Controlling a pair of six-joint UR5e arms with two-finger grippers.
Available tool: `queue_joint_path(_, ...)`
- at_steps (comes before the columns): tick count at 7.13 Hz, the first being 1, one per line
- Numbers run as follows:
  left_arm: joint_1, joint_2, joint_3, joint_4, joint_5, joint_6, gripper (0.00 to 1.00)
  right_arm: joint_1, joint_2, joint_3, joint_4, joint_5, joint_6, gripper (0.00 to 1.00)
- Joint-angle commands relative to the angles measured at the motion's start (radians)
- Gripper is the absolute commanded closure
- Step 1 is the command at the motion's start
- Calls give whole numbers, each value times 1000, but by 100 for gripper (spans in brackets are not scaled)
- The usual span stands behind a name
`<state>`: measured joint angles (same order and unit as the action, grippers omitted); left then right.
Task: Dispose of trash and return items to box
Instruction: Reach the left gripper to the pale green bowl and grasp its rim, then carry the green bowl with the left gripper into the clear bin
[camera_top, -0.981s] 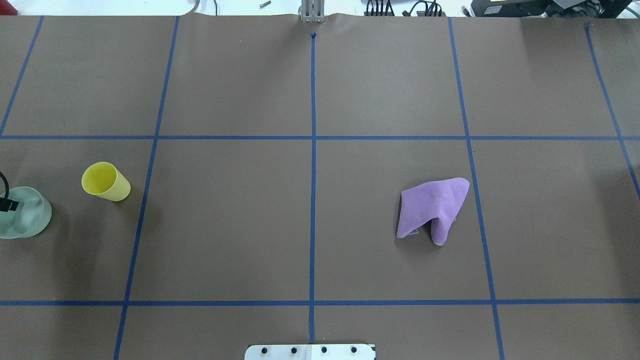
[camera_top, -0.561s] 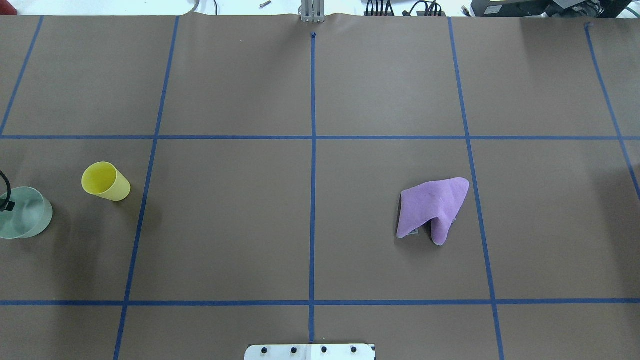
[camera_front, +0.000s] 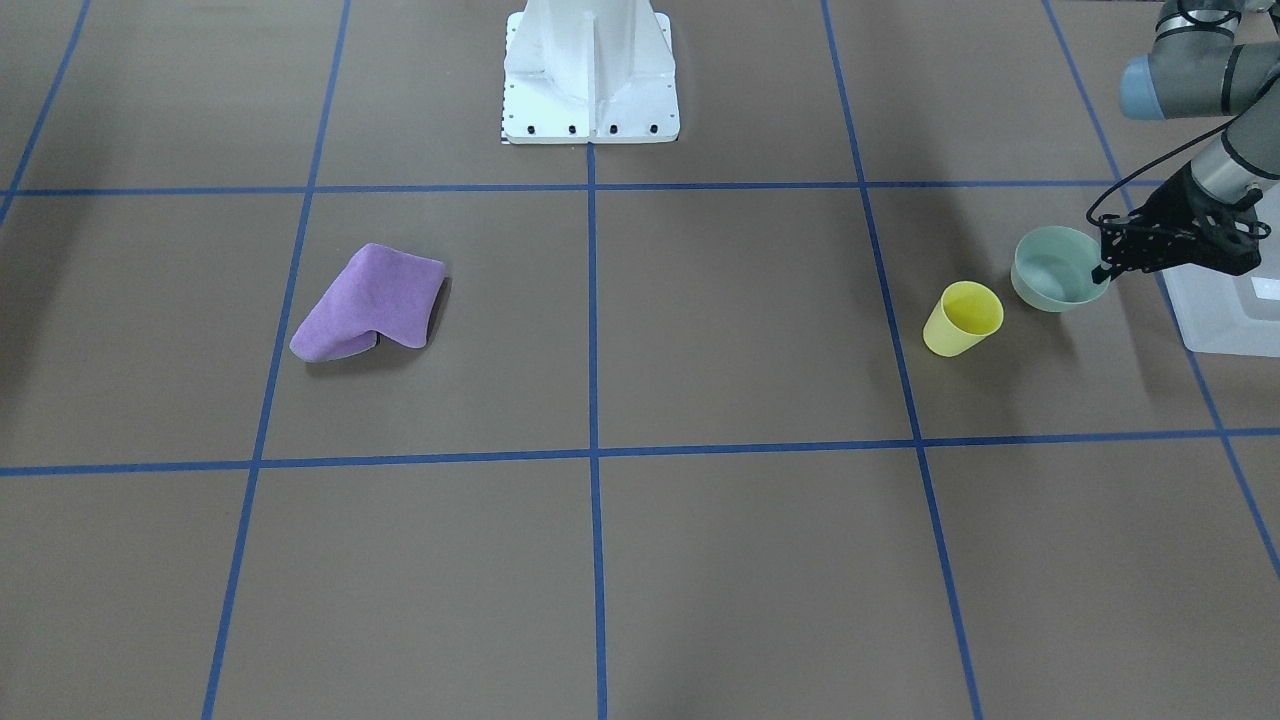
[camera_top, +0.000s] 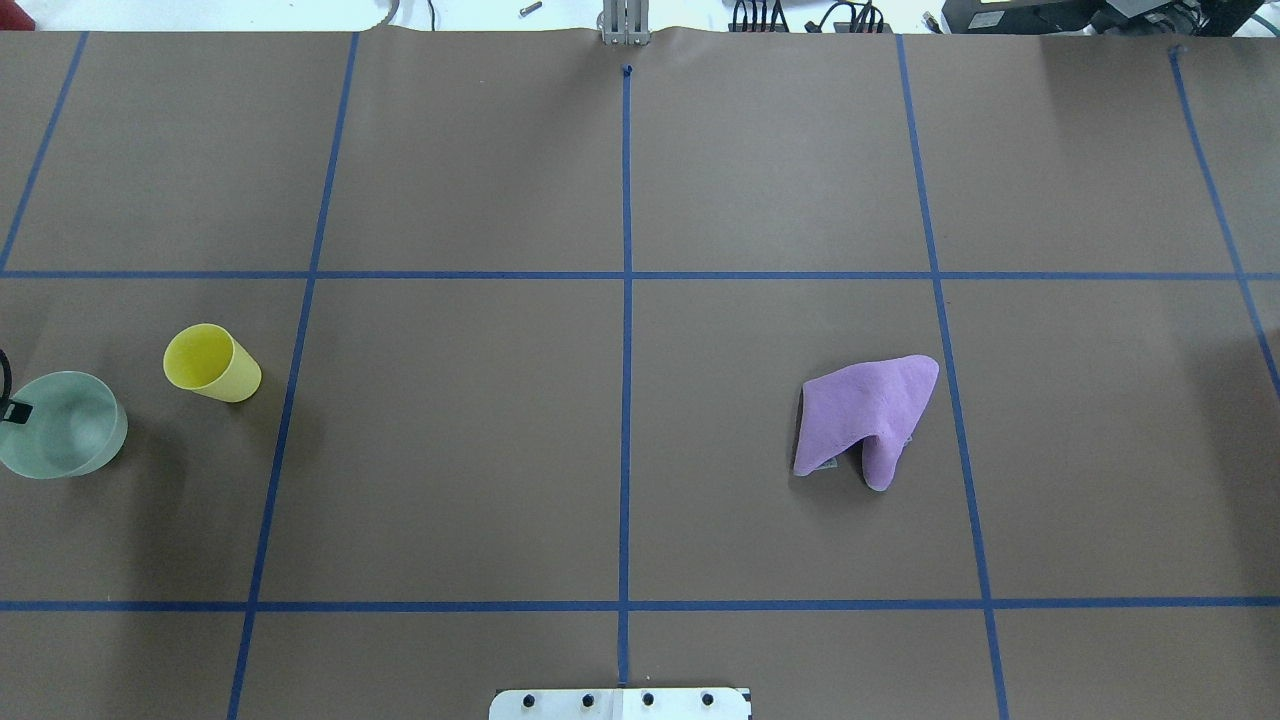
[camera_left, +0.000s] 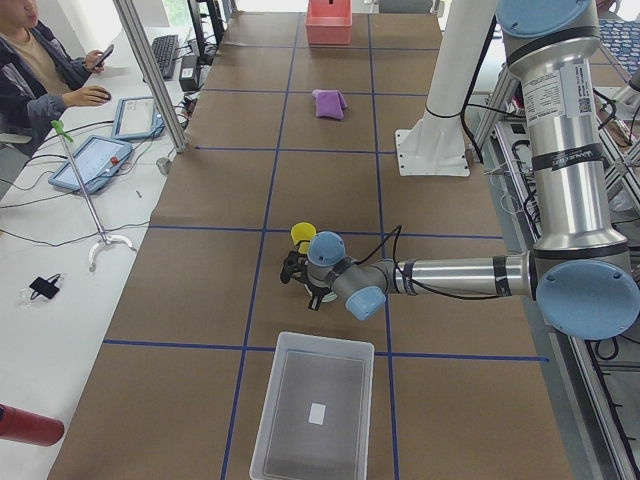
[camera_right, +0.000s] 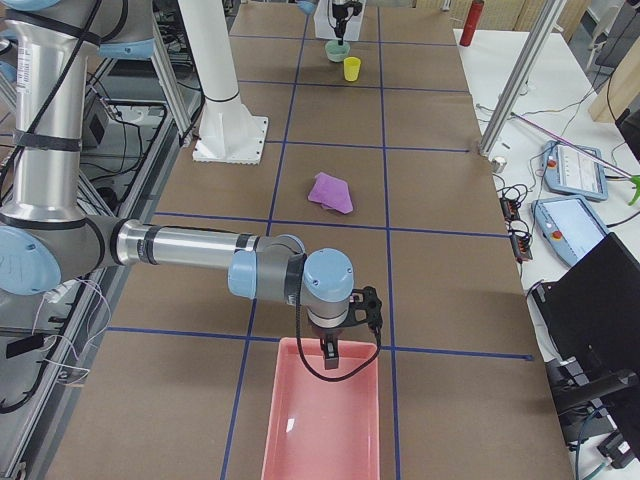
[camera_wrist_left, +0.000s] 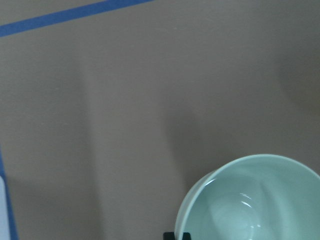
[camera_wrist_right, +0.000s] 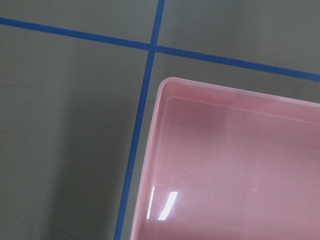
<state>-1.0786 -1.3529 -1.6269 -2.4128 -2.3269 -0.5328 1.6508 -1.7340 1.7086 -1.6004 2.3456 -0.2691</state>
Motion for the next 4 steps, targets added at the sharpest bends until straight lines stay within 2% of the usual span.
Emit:
queue_joint_path(1, -142, 11, -19, 52, -133, 110, 100, 0, 1, 0, 0, 0, 2, 0)
queue_joint_path(2, -203, 9, -18, 134, -147, 235, 100, 0, 2, 0, 0, 0, 4, 0)
queue_joint_path(4, -407, -9, -16, 425, -166, 577, 100, -2, 2, -6, 26, 0, 10, 0)
